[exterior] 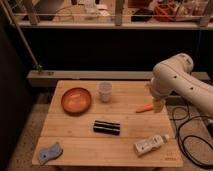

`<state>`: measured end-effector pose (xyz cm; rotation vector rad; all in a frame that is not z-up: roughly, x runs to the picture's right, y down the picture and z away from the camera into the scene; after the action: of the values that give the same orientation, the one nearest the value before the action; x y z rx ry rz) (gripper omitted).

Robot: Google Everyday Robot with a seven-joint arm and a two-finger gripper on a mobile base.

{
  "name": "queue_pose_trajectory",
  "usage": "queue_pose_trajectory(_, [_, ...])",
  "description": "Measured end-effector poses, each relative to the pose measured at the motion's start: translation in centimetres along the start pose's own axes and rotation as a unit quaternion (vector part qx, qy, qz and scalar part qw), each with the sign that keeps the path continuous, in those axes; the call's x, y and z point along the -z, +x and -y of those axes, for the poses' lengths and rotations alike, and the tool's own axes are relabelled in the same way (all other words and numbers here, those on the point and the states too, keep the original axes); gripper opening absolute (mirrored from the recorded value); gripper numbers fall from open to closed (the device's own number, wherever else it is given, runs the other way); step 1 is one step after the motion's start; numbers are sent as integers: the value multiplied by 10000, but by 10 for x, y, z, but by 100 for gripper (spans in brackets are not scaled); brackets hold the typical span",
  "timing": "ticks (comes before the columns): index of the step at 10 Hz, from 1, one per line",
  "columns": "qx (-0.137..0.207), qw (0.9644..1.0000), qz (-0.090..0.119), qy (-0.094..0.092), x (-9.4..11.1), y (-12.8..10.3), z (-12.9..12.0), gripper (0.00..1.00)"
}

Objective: Pick up the ceramic cup

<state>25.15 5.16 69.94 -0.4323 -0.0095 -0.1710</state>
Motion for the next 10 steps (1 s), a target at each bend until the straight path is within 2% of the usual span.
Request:
queue_pose_trajectory(5, [466,9986,-1,249,1,-13,20,80])
queue_pose_trajectory(8, [733,9965,-37,401,4,-17,31,80])
queue_pose_trajectory(10, [979,9938,-46,521,5,-24,41,80])
